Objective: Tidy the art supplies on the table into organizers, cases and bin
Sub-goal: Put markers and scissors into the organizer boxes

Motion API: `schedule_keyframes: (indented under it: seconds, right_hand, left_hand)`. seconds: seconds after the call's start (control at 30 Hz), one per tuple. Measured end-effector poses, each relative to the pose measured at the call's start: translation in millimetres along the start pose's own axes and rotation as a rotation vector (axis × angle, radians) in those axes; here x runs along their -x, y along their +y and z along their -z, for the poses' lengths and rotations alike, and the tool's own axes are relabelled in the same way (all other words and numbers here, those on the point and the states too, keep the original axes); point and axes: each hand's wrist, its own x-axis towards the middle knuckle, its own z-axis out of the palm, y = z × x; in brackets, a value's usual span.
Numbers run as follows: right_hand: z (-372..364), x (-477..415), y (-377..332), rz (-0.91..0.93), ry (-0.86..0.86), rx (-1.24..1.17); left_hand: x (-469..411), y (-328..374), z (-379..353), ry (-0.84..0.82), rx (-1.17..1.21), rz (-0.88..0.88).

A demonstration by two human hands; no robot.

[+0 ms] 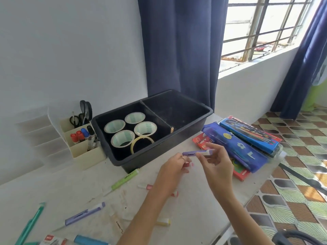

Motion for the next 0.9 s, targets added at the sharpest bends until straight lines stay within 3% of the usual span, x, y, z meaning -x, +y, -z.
schedule_keyframes:
  seconds: [0.3,0.5,0.63,0.8,0.9]
  right_hand:
    - [-63,0,-75,0.018,-0.155,-0.237]
    - [-124,11,-121,0.024,-0.314,-0.388]
    - [-167,18,-152,0.051,-0.414,-0.440]
    - [-224,19,-182,0.148,-0.573,-0.433]
    - [-257,18,-189,0.301,-0.645,-0.352]
  left_hand:
    - [50,-16,85,0.366,0.349,0.026]
    - [95,-47,150,0.697,0.421,0.168]
    - [117,-71,194,0.879,0.414,0.169]
    - [134,-104,241,1.100,0.344,0.180]
    - [137,-122,259,1.167,0.327,0.191]
